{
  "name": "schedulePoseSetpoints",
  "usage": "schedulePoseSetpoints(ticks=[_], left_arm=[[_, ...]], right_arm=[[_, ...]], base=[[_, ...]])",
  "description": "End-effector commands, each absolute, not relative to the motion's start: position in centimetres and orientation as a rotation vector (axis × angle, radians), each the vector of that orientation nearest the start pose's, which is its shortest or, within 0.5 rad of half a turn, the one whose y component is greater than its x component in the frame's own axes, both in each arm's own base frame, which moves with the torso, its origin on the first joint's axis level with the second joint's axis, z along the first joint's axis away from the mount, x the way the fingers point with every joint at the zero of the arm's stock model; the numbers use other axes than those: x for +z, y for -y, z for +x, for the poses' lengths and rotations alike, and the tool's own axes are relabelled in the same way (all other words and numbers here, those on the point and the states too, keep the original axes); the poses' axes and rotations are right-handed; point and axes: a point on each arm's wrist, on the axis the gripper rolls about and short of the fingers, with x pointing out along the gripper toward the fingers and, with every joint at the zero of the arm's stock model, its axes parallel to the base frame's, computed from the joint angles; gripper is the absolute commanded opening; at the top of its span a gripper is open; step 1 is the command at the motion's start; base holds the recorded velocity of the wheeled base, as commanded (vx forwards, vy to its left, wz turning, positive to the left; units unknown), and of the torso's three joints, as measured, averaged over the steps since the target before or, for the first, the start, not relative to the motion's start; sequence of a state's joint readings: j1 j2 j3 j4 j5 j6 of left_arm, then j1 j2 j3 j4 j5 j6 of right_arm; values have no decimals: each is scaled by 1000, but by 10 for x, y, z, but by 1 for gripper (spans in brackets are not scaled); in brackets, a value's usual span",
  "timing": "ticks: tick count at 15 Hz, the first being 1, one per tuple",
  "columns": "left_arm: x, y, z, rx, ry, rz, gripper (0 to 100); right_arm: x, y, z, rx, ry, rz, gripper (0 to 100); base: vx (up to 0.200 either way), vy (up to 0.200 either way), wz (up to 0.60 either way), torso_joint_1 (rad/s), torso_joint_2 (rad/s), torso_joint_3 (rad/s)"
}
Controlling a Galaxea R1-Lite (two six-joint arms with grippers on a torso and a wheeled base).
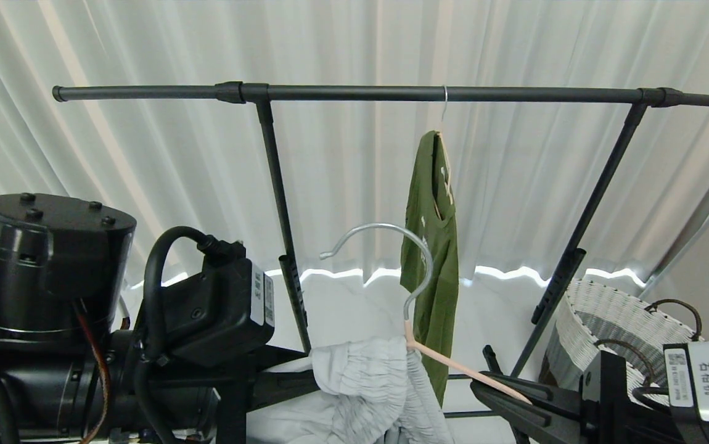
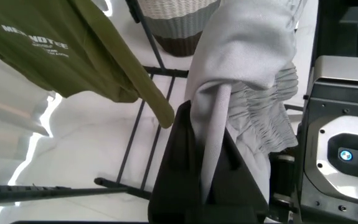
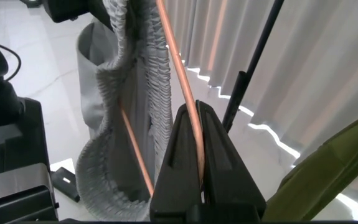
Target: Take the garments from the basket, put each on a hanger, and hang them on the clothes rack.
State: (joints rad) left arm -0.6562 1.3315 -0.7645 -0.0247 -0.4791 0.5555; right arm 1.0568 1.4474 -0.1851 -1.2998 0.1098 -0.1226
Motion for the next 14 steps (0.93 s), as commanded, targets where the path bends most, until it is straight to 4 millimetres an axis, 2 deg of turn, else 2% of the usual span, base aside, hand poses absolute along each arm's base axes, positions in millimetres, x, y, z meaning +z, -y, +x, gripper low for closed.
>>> schedulePoseSetpoints(ticks=[1,5,9,14], left_arm=[[210,131,154,-1233,-245,532,0],[212,127,153,-1211,-239,527,0],[211,116,159,-1137,-261,518,0],[219,114,155,-1122,-204,529,0]], right_arm=[[158,-166,91,1162,109,-89,100],[160,-163,94,1137,113,-86,100],[157,-153,109,1047,77,-97,100],[162,-157,115,1035,21,-38,100]], base=[[0,0,0,0,0,0],[0,0,0,0,0,0],[0,0,0,0,0,0],[0,0,0,0,0,0]])
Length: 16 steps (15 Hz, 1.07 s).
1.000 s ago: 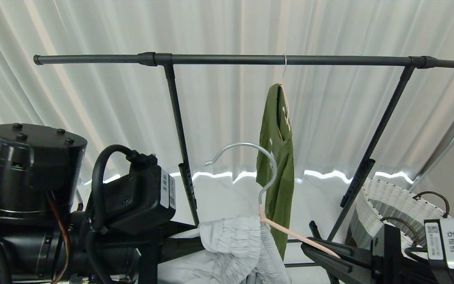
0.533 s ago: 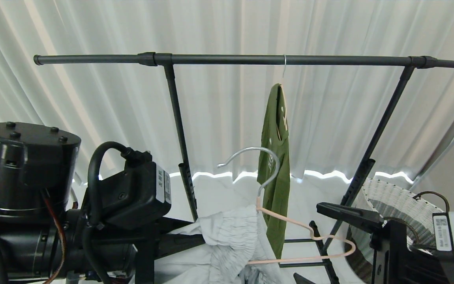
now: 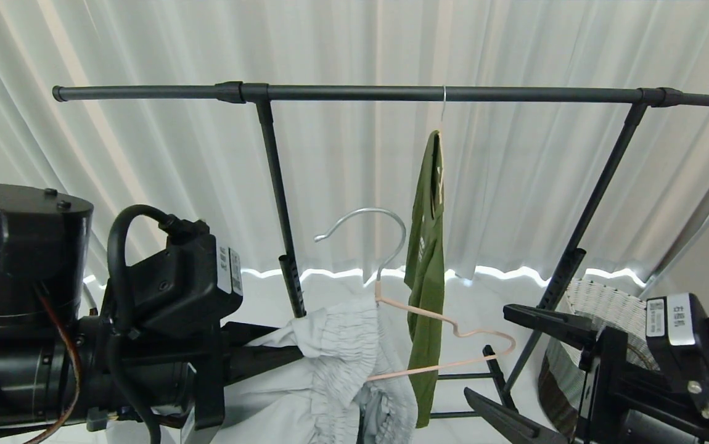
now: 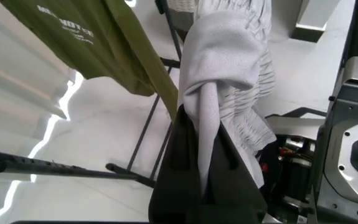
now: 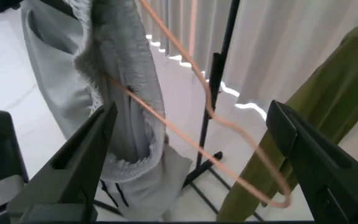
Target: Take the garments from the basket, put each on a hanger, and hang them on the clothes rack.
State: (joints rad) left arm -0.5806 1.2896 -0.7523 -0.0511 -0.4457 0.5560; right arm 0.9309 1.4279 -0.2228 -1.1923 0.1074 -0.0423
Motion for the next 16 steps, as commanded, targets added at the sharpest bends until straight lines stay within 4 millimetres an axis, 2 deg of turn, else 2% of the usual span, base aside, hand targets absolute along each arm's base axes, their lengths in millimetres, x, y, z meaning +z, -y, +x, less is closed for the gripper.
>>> schedulePoseSetpoints(ticks=[1,4,8,13,16], left_arm=[[220,114,158,-1084,-194,540,0],[221,115,165,-918,-239,554,0],[235,119,177,-814,-254,469,0],[256,125,186,-801,-203,421,0],[262,126,186,-802,-180,414,0]], right_arm=[[163,-159,116,1037,-4,-26,100],[167,-165,121,1031,-77,15,100],[163,-170,127,1012,-169,71,100],[154,-189,142,986,-312,230,100],[152,-212,158,954,-362,317,100]], base=[[0,0,0,0,0,0],[0,0,0,0,0,0],[0,0,0,0,0,0],[0,0,0,0,0,0],[0,0,0,0,0,0]])
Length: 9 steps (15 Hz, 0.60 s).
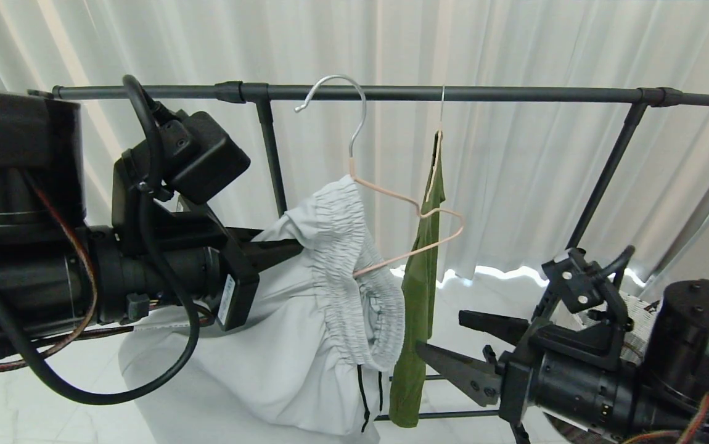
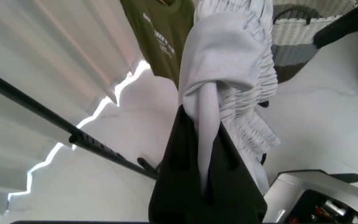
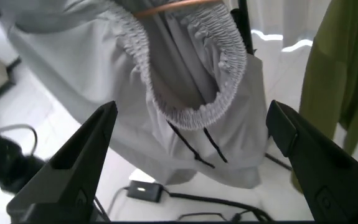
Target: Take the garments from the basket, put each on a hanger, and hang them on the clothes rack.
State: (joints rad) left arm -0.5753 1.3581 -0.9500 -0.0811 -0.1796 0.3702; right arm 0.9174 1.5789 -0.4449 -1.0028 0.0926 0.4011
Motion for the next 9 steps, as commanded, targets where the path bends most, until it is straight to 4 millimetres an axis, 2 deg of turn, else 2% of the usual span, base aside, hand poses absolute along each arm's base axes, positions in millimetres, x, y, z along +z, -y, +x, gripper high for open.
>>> schedulePoseSetpoints(ticks=[1,3,5,9], left_arm=[[262,125,185,-805,-178,413,0],[263,126,184,-809,-174,413,0],[266,127,182,-819,-161,410,0],[271,125,180,-820,-142,401,0]], right_arm=[[149,-221,163,944,-377,334,100],[146,-233,168,941,-393,352,100],[129,-247,180,908,-431,336,100],[117,-249,205,825,-433,334,100]], base=[[0,0,0,0,0,0],[0,0,0,0,0,0],[0,0,0,0,0,0],[0,0,0,0,0,0]])
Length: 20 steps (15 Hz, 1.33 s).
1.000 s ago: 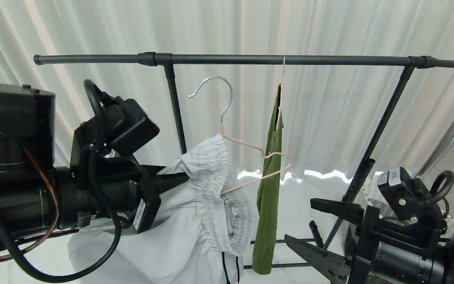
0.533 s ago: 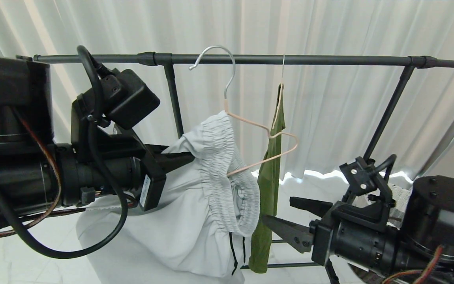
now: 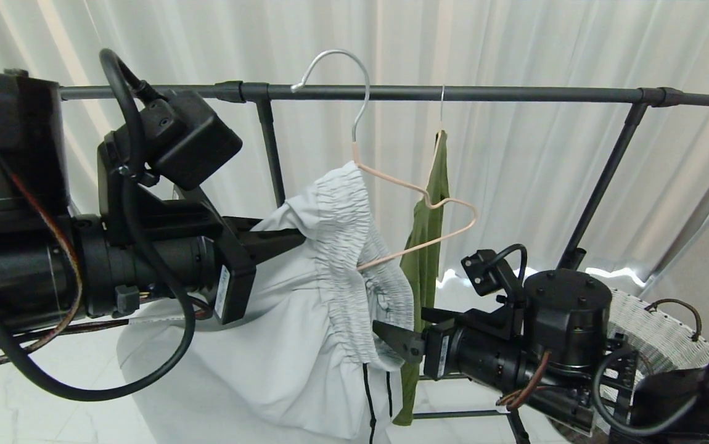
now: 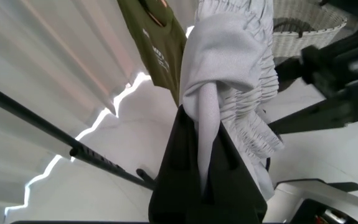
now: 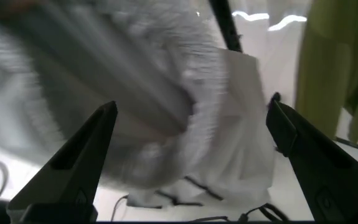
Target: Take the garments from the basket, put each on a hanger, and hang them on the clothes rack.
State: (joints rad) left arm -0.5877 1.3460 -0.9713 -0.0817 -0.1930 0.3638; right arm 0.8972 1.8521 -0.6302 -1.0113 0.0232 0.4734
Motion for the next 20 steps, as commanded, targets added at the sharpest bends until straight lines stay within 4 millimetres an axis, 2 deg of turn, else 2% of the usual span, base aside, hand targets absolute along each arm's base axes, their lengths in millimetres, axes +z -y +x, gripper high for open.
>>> schedulePoseSetpoints(ticks=[1,6,7,10,16,20], left_arm=[[271,125,180,-819,-146,389,0],[273,125,180,-817,-142,379,0],[273,125,181,-817,-145,380,0],[272,126,181,-816,-147,380,0],[261,122,179,-806,-181,400,0],[251,114,172,-801,-183,475,0]], right_arm=[[117,-247,207,816,-430,337,100],[114,-236,215,773,-437,337,100],[113,-236,215,771,-439,335,0],[112,-234,217,761,-441,334,0],[120,-185,256,587,-360,307,0],[122,-169,267,536,-328,273,0]], base=[[0,0,0,0,0,0],[0,0,0,0,0,0],[0,0,0,0,0,0],[0,0,0,0,0,0],[0,0,0,0,0,0],[0,0,0,0,0,0]])
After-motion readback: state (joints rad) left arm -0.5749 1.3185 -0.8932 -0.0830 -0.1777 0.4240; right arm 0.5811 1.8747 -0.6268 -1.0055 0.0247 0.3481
